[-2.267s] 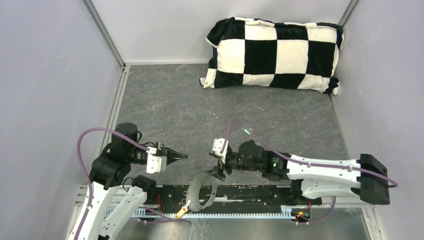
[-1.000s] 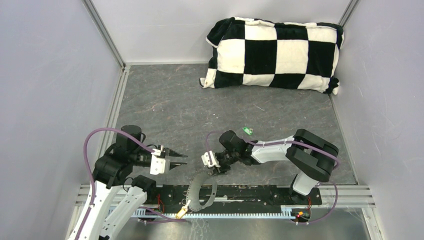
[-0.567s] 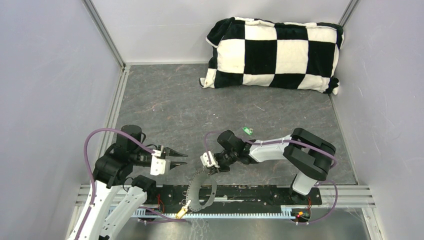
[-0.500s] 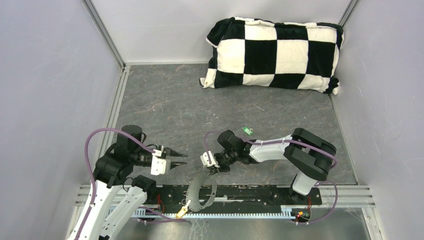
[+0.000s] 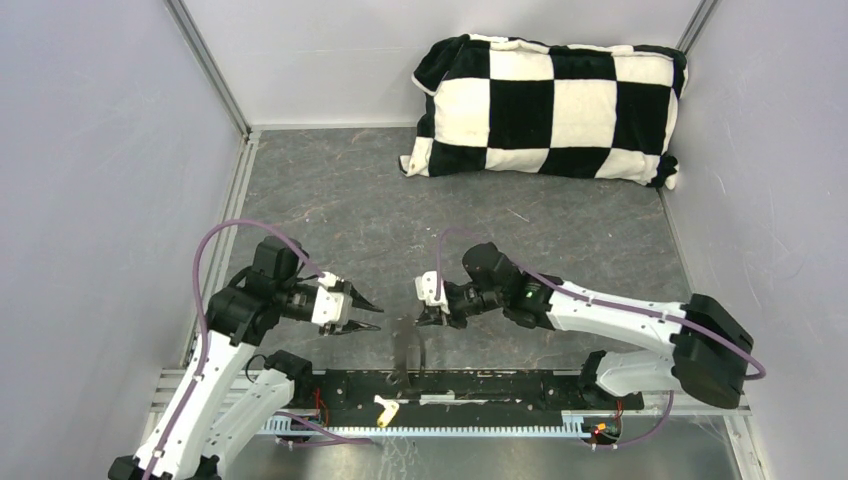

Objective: Put the keys on the keyring
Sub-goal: Pick up the keyring from the center of the board, then adjust the keyring.

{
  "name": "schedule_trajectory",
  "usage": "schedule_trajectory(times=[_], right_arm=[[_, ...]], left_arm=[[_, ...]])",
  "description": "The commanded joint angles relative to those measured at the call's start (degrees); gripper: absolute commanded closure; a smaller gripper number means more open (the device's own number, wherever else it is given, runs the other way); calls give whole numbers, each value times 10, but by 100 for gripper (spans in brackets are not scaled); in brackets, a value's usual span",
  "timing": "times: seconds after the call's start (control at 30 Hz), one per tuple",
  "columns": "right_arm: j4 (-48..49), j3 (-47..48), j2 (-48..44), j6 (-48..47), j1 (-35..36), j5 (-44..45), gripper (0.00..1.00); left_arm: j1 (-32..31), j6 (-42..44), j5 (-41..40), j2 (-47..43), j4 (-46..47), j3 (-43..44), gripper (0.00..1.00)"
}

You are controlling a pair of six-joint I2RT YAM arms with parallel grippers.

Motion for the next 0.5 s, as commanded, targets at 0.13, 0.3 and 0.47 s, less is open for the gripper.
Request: schedule_trajectory(times=[0.13,0.3,0.47], right_arm=[[-86,134,-47,94,0,98,100],[-103,174,-47,108,8,97,100],[-88,178,-48,104,20,74,100]], left_arm=[[2,-49,56,54,20,58,53],[1,-115,58,37,86,31,53],[2,-169,20,21,165,-5,55]])
